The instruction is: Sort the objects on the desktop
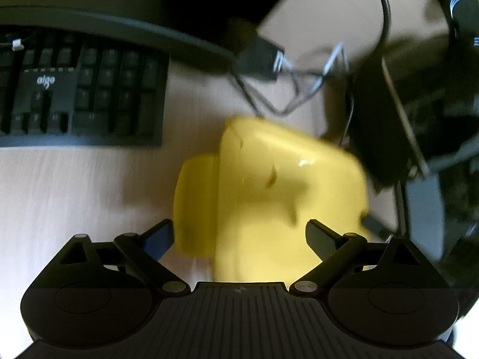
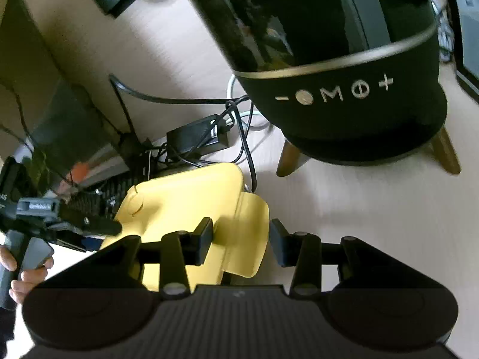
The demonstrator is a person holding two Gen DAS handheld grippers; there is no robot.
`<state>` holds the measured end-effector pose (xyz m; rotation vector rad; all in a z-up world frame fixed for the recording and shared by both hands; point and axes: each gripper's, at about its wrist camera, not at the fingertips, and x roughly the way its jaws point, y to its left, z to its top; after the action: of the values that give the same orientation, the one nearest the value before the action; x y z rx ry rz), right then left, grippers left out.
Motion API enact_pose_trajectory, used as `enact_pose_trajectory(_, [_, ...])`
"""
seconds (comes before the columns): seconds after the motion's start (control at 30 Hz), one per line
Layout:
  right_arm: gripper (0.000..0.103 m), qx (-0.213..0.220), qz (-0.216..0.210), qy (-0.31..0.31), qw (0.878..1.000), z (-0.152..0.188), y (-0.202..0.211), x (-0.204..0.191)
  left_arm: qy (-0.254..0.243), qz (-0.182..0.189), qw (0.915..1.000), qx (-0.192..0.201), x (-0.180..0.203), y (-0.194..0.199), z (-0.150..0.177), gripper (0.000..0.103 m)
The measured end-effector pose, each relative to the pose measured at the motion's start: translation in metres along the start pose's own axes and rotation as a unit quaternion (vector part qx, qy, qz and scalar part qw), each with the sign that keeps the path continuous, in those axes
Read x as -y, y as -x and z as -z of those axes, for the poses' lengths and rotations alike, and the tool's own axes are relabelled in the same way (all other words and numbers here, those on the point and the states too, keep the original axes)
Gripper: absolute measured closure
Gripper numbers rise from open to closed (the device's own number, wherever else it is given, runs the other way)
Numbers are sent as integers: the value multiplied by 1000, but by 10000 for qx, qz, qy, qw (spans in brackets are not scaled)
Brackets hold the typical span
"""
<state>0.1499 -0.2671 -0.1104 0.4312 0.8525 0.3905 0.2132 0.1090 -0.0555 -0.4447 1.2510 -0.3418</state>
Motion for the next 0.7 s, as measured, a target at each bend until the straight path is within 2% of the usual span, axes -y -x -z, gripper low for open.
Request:
enact_pose_trajectory(0.13, [59,-116,-118,102,9998,3,3,-1,-151,144,9994,-263,5,-6,21,6])
enact_pose_trajectory(0.23, [57,-147,-160,244,9995,3,-2,-5,-128,407,9985,-344,12,-13,26,5])
enact_pose_trajectory(0.37, [55,-122,-64,420,9990,-2,-1,-7,-256,153,9991,-287,20,-15,26,5])
enact_pose_trajectory(0.5, [54,-106,9,453,9989,-1,4,-9,-184,176,9994,-226,12,-2,30,5])
enact_pose_trajectory(0.63, [56,-20,111,406,9991,2,10,-10,-40,-90,9999,121,-1,22,30,4])
enact_pose_trajectory(0.7, [57,20,145,367,9992,3,14,-10,38,-99,9996,263,-7,29,27,4])
